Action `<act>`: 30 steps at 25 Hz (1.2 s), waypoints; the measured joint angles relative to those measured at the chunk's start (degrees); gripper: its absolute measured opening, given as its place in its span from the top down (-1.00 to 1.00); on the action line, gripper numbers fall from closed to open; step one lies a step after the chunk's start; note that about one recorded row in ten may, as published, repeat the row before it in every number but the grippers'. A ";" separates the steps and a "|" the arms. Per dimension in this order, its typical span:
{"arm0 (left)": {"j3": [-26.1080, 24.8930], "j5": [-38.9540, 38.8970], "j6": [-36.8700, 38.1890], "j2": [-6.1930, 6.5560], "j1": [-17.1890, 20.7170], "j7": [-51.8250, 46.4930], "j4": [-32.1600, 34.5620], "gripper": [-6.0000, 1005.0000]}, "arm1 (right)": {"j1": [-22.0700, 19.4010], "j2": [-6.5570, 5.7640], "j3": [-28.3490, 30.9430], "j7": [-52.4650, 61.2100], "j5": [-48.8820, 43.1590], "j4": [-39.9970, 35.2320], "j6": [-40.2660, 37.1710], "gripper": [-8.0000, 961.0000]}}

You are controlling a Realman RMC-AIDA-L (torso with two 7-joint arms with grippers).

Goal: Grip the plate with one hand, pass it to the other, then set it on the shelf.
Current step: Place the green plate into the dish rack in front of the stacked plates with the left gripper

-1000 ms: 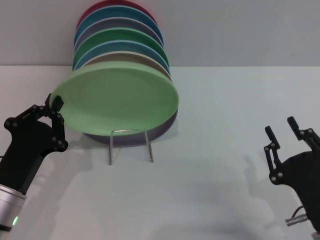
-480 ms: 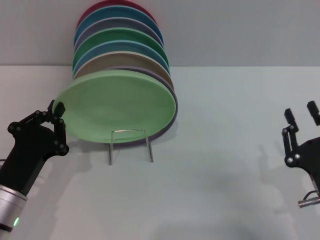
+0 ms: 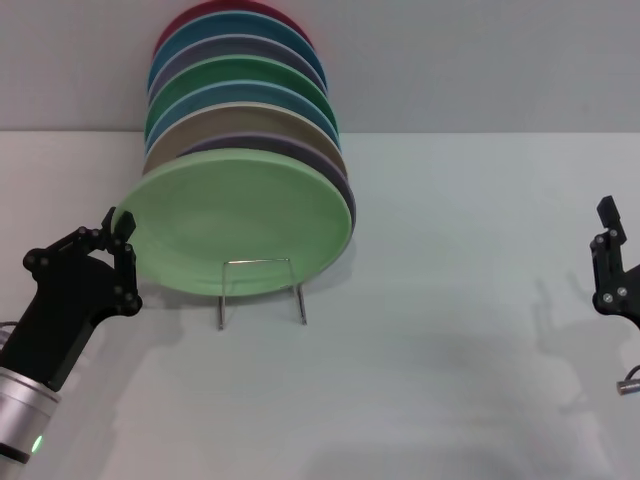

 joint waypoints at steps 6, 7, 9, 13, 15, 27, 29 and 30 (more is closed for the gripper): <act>0.02 0.04 -2.38 -0.05 -0.32 0.54 0.00 0.90 | 0.13 -0.02 0.08 0.03 0.00 -0.70 -0.25 0.27; 0.02 0.04 -2.52 -0.05 -0.32 0.55 0.00 0.89 | 0.13 -0.01 0.13 0.03 0.00 -0.72 -0.34 0.27; 0.02 0.04 -2.79 -0.07 -0.31 0.56 -0.07 0.89 | 0.12 -0.01 0.64 0.12 0.00 -0.81 -0.54 0.27; 0.00 0.04 -3.08 -0.09 -0.21 0.57 -0.47 0.87 | 0.12 -0.01 0.91 0.16 0.00 -0.87 -0.65 0.26; 0.01 0.04 -3.12 -0.09 -0.09 0.59 -0.64 0.86 | 0.12 -0.01 0.91 0.16 0.00 -0.92 -0.69 0.26; 1.54 0.03 -3.23 -0.09 0.17 0.63 -0.89 0.82 | 0.65 -0.10 1.51 0.19 0.00 -1.48 -0.69 0.27; 1.79 0.03 -2.80 -0.09 0.34 0.61 -0.88 0.80 | 0.79 -0.10 1.58 0.19 0.00 -1.63 -0.69 0.26; 1.79 0.03 -2.80 -0.09 0.34 0.61 -0.88 0.79 | 0.79 -0.10 1.58 0.19 0.00 -1.63 -0.69 0.26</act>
